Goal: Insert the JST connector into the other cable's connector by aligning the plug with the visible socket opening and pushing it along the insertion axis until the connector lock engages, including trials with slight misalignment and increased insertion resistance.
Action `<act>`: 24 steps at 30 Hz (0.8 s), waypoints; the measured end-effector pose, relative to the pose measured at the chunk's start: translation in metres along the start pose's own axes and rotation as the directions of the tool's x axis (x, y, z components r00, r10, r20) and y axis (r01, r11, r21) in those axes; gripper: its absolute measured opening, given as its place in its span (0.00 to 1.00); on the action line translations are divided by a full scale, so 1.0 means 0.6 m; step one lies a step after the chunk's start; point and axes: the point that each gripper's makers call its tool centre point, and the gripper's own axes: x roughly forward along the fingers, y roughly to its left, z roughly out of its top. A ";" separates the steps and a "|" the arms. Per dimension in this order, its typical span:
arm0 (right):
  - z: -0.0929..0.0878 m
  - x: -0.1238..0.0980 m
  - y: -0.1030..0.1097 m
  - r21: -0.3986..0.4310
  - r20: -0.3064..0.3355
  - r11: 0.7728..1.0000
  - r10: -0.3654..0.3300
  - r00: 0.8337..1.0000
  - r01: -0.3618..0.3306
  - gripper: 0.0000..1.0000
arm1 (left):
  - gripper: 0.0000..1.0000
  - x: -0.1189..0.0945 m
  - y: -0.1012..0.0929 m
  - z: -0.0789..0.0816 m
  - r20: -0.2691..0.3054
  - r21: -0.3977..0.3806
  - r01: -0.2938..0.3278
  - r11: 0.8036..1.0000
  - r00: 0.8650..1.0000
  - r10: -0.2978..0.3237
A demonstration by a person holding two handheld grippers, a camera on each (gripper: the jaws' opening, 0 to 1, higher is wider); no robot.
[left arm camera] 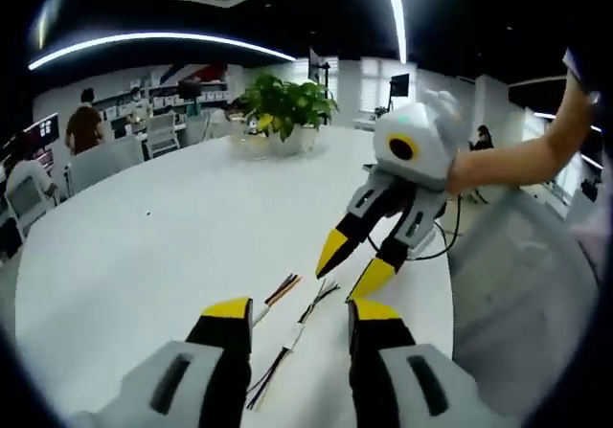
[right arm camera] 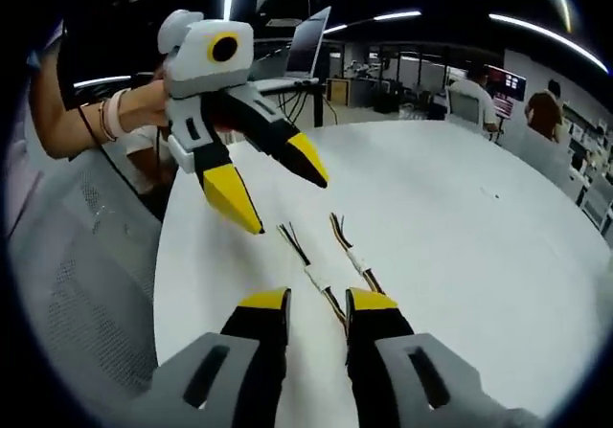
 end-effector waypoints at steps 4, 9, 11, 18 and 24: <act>-0.002 -0.009 0.005 0.010 0.008 1.000 -0.011 1.000 0.011 0.21 | 0.37 -0.005 0.000 -0.013 -0.034 -0.019 -0.011 1.000 0.999 0.010; 0.007 -0.028 0.006 0.012 0.015 0.999 -0.038 0.999 0.038 0.26 | 0.44 -0.015 -0.007 -0.018 -0.053 -0.069 -0.021 0.997 0.998 0.018; 0.004 -0.039 -0.002 -0.002 -0.030 0.996 -0.086 0.996 0.086 0.31 | 0.45 -0.022 -0.010 -0.012 -0.039 -0.114 -0.031 0.993 0.999 0.027; 0.017 -0.064 0.000 -0.077 -0.079 0.981 -0.182 0.980 0.176 0.53 | 0.56 -0.042 -0.023 -0.005 -0.040 -0.121 -0.049 0.991 0.998 0.044; 0.023 -0.082 -0.001 -0.065 -0.078 0.963 -0.266 0.961 0.261 0.64 | 0.65 -0.049 -0.040 -0.030 -0.084 -0.109 -0.104 0.989 0.992 0.095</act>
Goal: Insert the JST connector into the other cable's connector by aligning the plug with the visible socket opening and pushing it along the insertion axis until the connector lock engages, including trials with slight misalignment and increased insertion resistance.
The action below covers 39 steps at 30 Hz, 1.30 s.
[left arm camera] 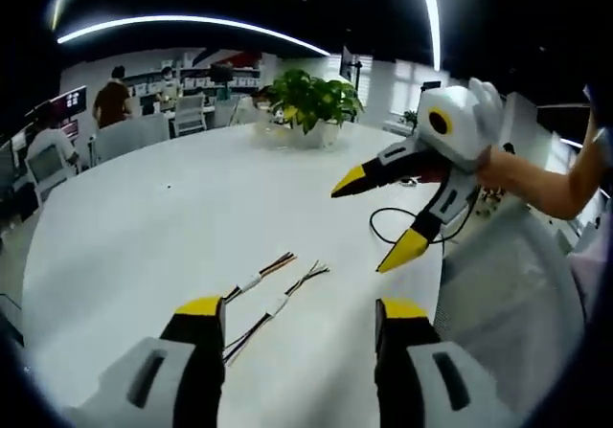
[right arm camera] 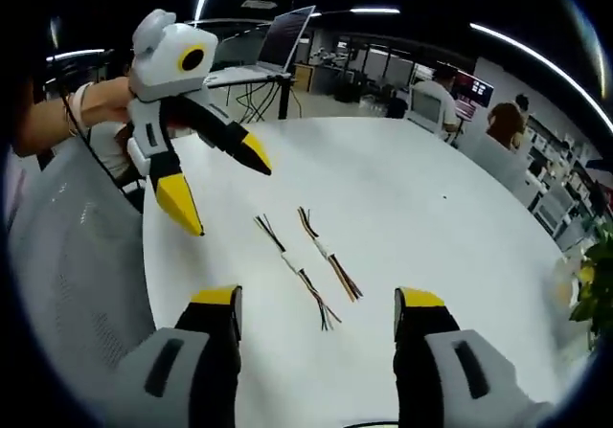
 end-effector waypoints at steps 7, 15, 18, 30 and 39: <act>0.003 -0.022 0.024 0.045 0.025 0.999 -0.013 1.000 0.011 0.67 | 0.70 -0.018 -0.008 -0.010 -0.011 -0.032 -0.044 0.999 0.999 0.043; -0.004 -0.046 0.052 0.108 0.034 0.994 -0.016 0.999 0.012 0.81 | 0.84 -0.034 -0.028 -0.008 0.003 -0.092 -0.068 0.993 0.998 0.068; -0.014 -0.053 0.056 0.128 0.021 0.991 -0.034 0.999 0.031 0.88 | 0.88 -0.040 -0.034 -0.012 -0.017 -0.071 -0.083 0.994 0.997 0.082; -0.038 -0.073 0.065 0.244 0.018 0.968 -0.062 0.998 0.056 1.00 | 0.87 -0.043 -0.066 -0.006 0.012 0.007 -0.061 0.998 0.998 0.061; -0.054 -0.068 0.070 0.249 -0.022 0.965 -0.083 0.996 0.086 1.00 | 0.99 -0.040 -0.087 -0.038 -0.047 -0.086 -0.022 0.996 0.999 0.018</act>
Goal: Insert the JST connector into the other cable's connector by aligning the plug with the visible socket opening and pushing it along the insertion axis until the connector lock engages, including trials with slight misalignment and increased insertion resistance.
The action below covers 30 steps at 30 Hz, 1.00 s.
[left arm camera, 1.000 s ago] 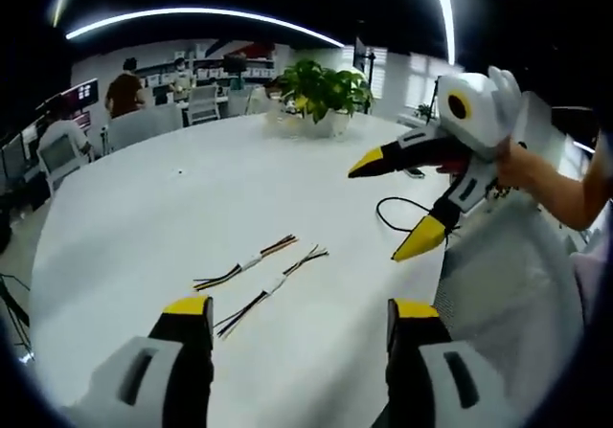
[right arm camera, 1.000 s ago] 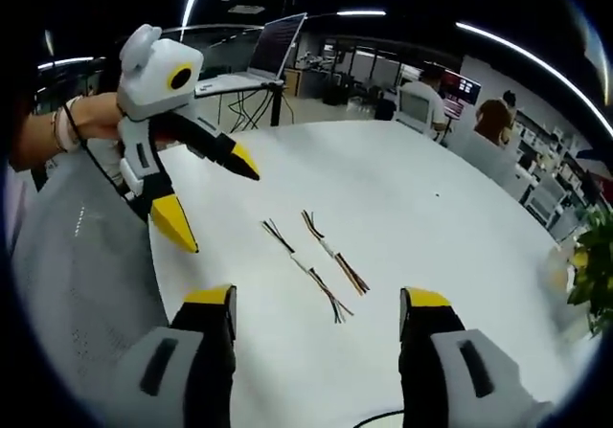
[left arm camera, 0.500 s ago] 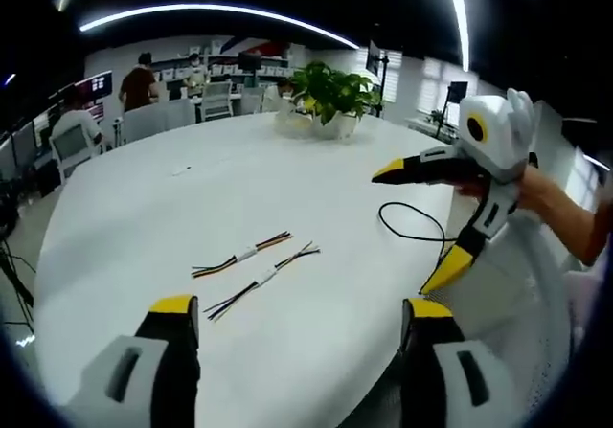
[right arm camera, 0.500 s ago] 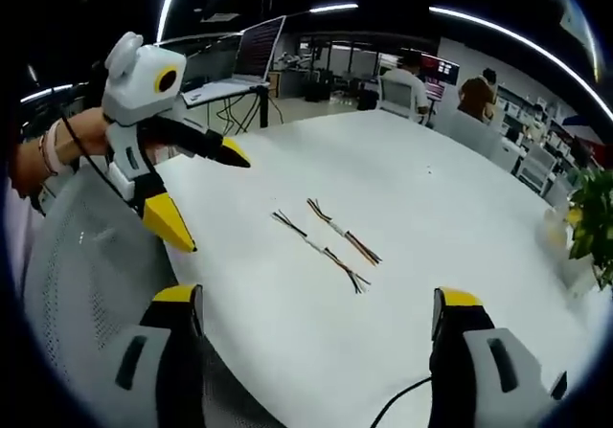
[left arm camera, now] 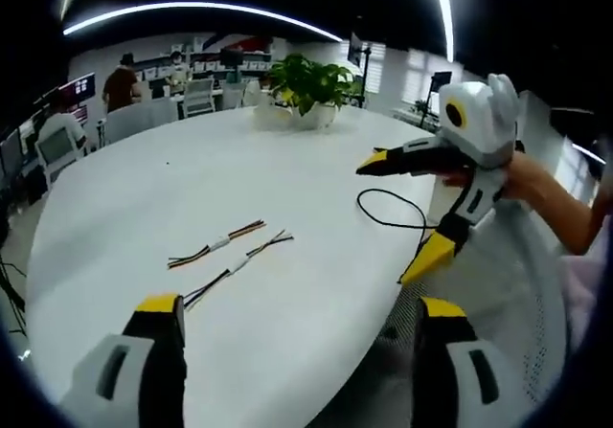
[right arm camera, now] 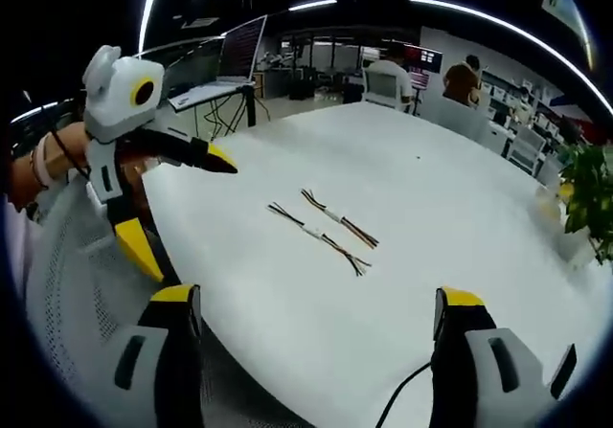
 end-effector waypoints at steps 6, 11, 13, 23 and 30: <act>-0.030 0.009 -0.008 -0.018 -0.048 0.999 -0.042 0.998 0.042 1.00 | 0.99 -0.003 0.033 -0.007 0.046 -0.130 -0.067 0.989 0.996 0.074; -0.039 0.015 -0.009 -0.039 -0.055 0.997 -0.061 0.997 0.059 1.00 | 0.97 -0.005 0.050 -0.028 0.018 -0.127 -0.111 0.986 0.993 0.114; -0.042 0.020 -0.013 -0.053 -0.064 0.996 -0.070 0.995 0.067 1.00 | 0.96 -0.002 0.053 -0.023 0.026 -0.113 -0.119 0.986 0.992 0.123; -0.050 0.013 -0.034 -0.008 -0.063 0.995 -0.103 0.993 0.103 1.00 | 0.92 0.007 0.042 -0.020 0.034 -0.096 -0.112 0.989 0.993 0.116; -0.042 0.004 -0.037 0.013 -0.029 0.993 -0.119 0.992 0.120 1.00 | 0.90 0.010 0.036 -0.029 0.007 -0.062 -0.118 0.991 0.993 0.119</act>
